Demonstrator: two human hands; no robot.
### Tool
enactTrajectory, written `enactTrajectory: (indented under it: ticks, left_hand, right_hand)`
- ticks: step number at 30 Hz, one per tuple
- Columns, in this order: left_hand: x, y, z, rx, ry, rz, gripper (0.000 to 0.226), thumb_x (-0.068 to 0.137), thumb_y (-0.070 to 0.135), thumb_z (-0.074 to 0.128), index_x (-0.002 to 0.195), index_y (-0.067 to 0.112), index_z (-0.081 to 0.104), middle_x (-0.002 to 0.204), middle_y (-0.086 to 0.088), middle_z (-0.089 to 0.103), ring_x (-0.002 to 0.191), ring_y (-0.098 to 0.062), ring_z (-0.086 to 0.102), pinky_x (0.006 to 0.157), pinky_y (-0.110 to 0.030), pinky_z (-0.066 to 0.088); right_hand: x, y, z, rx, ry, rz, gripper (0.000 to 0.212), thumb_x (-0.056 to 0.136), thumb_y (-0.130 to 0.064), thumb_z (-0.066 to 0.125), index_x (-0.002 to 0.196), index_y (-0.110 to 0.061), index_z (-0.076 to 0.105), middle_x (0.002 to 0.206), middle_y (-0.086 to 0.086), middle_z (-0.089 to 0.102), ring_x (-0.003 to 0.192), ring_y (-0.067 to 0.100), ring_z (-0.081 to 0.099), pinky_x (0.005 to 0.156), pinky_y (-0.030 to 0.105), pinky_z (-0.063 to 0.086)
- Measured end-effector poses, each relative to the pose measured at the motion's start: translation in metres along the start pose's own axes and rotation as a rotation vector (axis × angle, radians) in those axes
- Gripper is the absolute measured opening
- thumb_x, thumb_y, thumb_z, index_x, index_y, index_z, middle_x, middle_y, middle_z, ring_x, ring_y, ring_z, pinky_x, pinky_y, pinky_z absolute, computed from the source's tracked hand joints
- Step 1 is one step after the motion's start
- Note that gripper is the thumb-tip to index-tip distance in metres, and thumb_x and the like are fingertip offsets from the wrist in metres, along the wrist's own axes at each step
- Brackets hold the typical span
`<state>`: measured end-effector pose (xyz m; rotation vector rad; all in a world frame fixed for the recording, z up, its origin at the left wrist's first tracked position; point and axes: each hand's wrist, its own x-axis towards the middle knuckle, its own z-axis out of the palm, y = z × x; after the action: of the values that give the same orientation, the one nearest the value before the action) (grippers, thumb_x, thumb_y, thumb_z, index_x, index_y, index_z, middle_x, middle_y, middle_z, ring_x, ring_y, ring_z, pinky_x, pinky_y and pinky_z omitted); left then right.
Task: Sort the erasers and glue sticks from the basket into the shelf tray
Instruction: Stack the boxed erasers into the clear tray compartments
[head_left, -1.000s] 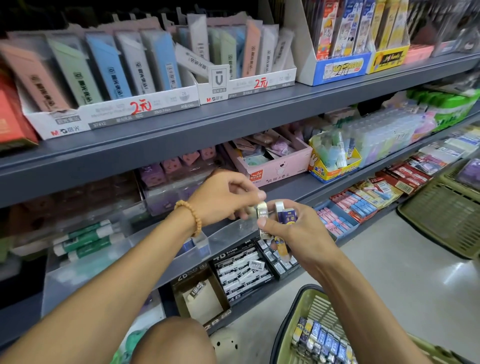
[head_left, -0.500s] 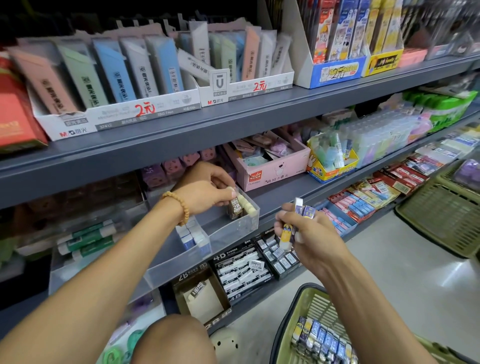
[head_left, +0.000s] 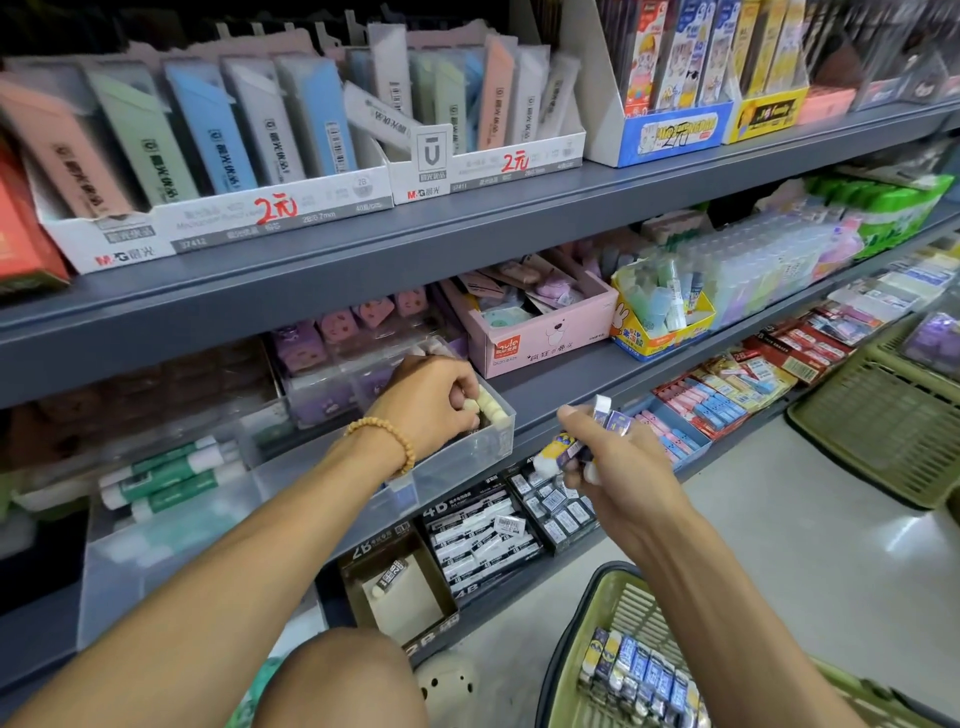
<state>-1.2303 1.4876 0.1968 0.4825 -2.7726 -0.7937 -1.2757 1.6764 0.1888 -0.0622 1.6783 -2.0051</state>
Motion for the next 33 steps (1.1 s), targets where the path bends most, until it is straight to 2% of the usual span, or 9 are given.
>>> enactTrajectory:
  ticks: [5, 11, 13, 17, 20, 26, 28, 31, 33]
  left_hand:
    - [-0.002, -0.003, -0.001, -0.094, -0.004, -0.047, 0.028, 0.071, 0.009, 0.081, 0.074, 0.029, 0.063, 0.07, 0.013, 0.061, 0.067, -0.001, 0.055, 0.07, -0.014, 0.043]
    - [-0.003, -0.002, -0.012, -0.045, 0.06, -0.056, 0.013, 0.077, 0.021, 0.075, 0.072, 0.03, 0.067, 0.067, 0.013, 0.066, 0.059, 0.0, 0.057, 0.066, -0.019, 0.049]
    - [-0.006, 0.007, -0.015, -0.198, 0.081, -0.09, 0.011, 0.084, 0.027, 0.071, 0.074, 0.024, 0.07, 0.067, 0.006, 0.069, 0.052, -0.005, 0.058, 0.057, -0.02, 0.049]
    - [-0.012, 0.026, -0.019, -0.69, -0.165, -0.172, 0.011, 0.085, 0.017, 0.073, 0.09, 0.007, 0.071, 0.07, -0.007, 0.071, 0.051, -0.011, 0.062, 0.045, -0.018, 0.047]
    - [-0.008, 0.026, -0.025, -0.823, -0.19, -0.16, 0.008, 0.083, 0.0, 0.071, 0.09, 0.003, 0.069, 0.067, -0.01, 0.07, 0.054, -0.011, 0.065, 0.052, -0.018, 0.055]
    - [0.015, -0.004, -0.045, -0.749, 0.123, -0.239, 0.02, 0.08, -0.011, 0.069, 0.082, 0.009, 0.063, 0.071, -0.014, 0.06, 0.065, -0.023, 0.061, 0.052, -0.016, 0.052]
    - [0.022, -0.014, -0.044, -0.691, 0.175, -0.245, 0.023, 0.079, -0.011, 0.069, 0.079, 0.009, 0.061, 0.079, -0.017, 0.056, 0.072, -0.026, 0.058, 0.053, -0.022, 0.054]
    - [0.03, -0.024, -0.038, -0.582, 0.199, -0.227, 0.021, 0.075, -0.004, 0.077, 0.075, 0.013, 0.065, 0.075, -0.015, 0.062, 0.07, -0.022, 0.061, 0.075, -0.042, 0.058]
    - [0.033, -0.026, -0.037, -0.554, 0.203, -0.215, 0.02, 0.076, -0.001, 0.077, 0.076, 0.015, 0.066, 0.076, -0.013, 0.064, 0.067, -0.02, 0.06, 0.079, -0.043, 0.057]
  right_hand:
    - [0.005, 0.004, 0.001, 0.142, 0.025, 0.025, 0.012, 0.09, -0.004, 0.069, 0.096, -0.002, 0.058, 0.08, 0.013, 0.062, 0.059, 0.014, 0.063, 0.054, 0.02, 0.054]
    - [0.006, 0.004, 0.003, 0.209, 0.041, 0.014, 0.015, 0.087, 0.0, 0.071, 0.095, -0.004, 0.059, 0.088, 0.012, 0.063, 0.068, 0.013, 0.071, 0.061, 0.022, 0.057]
    - [0.006, 0.0, 0.007, 0.189, 0.03, -0.009, 0.016, 0.087, -0.001, 0.071, 0.096, -0.004, 0.059, 0.089, 0.013, 0.062, 0.067, 0.012, 0.071, 0.062, 0.022, 0.057]
    - [0.006, -0.008, 0.02, 0.125, -0.026, -0.085, 0.018, 0.088, 0.0, 0.07, 0.098, -0.005, 0.057, 0.084, 0.01, 0.061, 0.064, 0.01, 0.07, 0.062, 0.022, 0.056]
    - [0.009, -0.017, 0.031, 0.078, -0.074, -0.122, 0.008, 0.092, -0.003, 0.066, 0.099, -0.004, 0.062, 0.082, 0.011, 0.068, 0.065, 0.014, 0.07, 0.061, 0.024, 0.057]
    - [0.024, -0.027, 0.027, -0.037, -0.047, -0.074, 0.006, 0.098, -0.011, 0.056, 0.1, -0.011, 0.062, 0.089, 0.003, 0.078, 0.064, 0.02, 0.07, 0.054, 0.024, 0.053]
    - [0.029, -0.025, 0.024, -0.057, -0.045, -0.06, 0.006, 0.1, -0.013, 0.055, 0.104, -0.01, 0.057, 0.094, 0.005, 0.078, 0.064, 0.022, 0.073, 0.049, 0.024, 0.05]
    - [0.034, -0.019, 0.02, -0.044, -0.032, -0.055, 0.005, 0.1, -0.015, 0.055, 0.103, -0.01, 0.055, 0.09, 0.008, 0.077, 0.061, 0.022, 0.072, 0.047, 0.023, 0.048]
    - [0.036, -0.016, 0.016, -0.031, -0.01, -0.063, 0.004, 0.101, -0.015, 0.055, 0.102, -0.011, 0.055, 0.085, 0.008, 0.076, 0.057, 0.019, 0.07, 0.045, 0.022, 0.046]
